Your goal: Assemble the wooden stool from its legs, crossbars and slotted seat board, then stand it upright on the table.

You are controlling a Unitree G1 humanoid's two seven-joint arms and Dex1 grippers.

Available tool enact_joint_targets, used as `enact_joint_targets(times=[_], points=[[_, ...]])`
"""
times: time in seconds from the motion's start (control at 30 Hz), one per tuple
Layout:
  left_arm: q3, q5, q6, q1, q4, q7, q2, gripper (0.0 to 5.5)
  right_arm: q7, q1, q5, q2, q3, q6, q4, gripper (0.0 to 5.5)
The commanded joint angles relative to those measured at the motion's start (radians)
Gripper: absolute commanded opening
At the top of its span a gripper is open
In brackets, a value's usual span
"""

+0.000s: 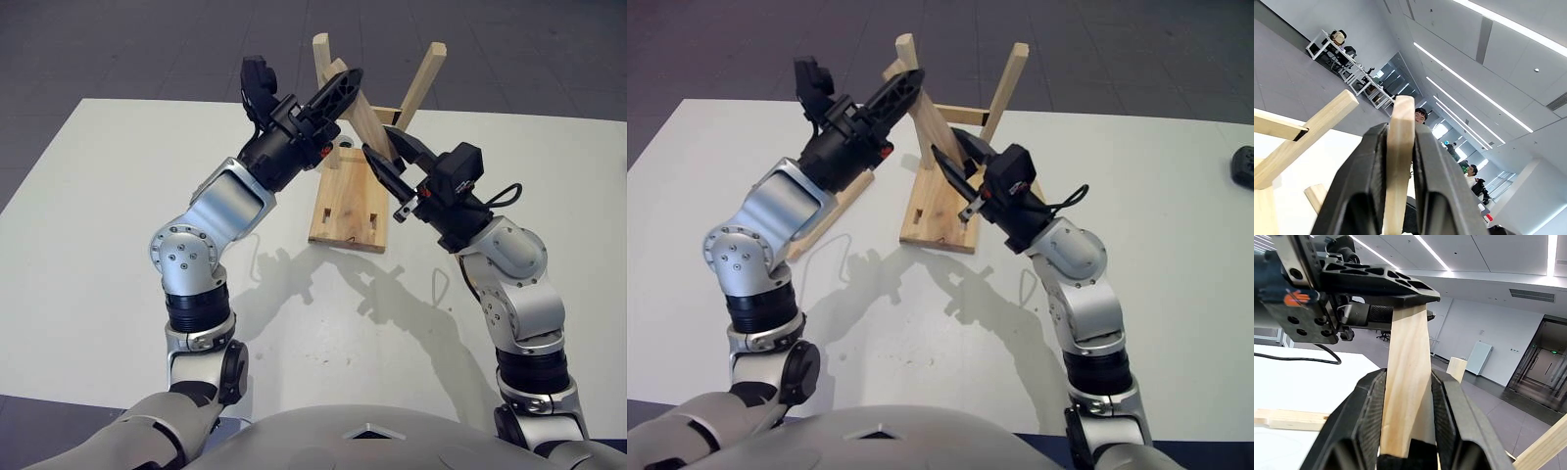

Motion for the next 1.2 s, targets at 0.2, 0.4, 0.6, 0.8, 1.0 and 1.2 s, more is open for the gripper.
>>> enact_joint_targets(times=[0.2, 0.4, 0.6, 0.8, 1.0, 1.2], points=[[0.077, 0.175, -0.078, -0.004, 0.052, -0.076, 0.141, 0.42, -0.014, 0.008, -0.008, -0.006, -0.024, 0.024, 0.022, 2.28], [0.132, 0.516, -0.306, 0.123, 0.121, -0.38, 0.388, 0.42, -0.04, 0.036, -0.005, -0.01, -0.087, 0.023, 0.043, 3.16], [0.076, 0.732, -0.497, 0.199, 0.355, -0.624, 0.435, 0.42, -0.061, 0.055, -0.008, 0.001, -0.097, 0.022, 0.043, 4.05], [0.049, 0.842, -0.625, 0.172, 0.586, -0.748, 0.408, 0.42, -0.067, 0.042, 0.009, 0.004, -0.107, 0.032, 0.056, 5.02], [0.053, 0.893, -0.69, 0.116, 0.713, -0.813, 0.406, 0.42, -0.079, 0.052, 0.015, 0.006, -0.116, 0.047, 0.042, 5.4], [0.083, 0.883, -0.685, 0.088, 0.723, -0.823, 0.392, 0.42, -0.071, 0.033, 0.02, 0.01, -0.104, 0.05, 0.061, 5.4]])
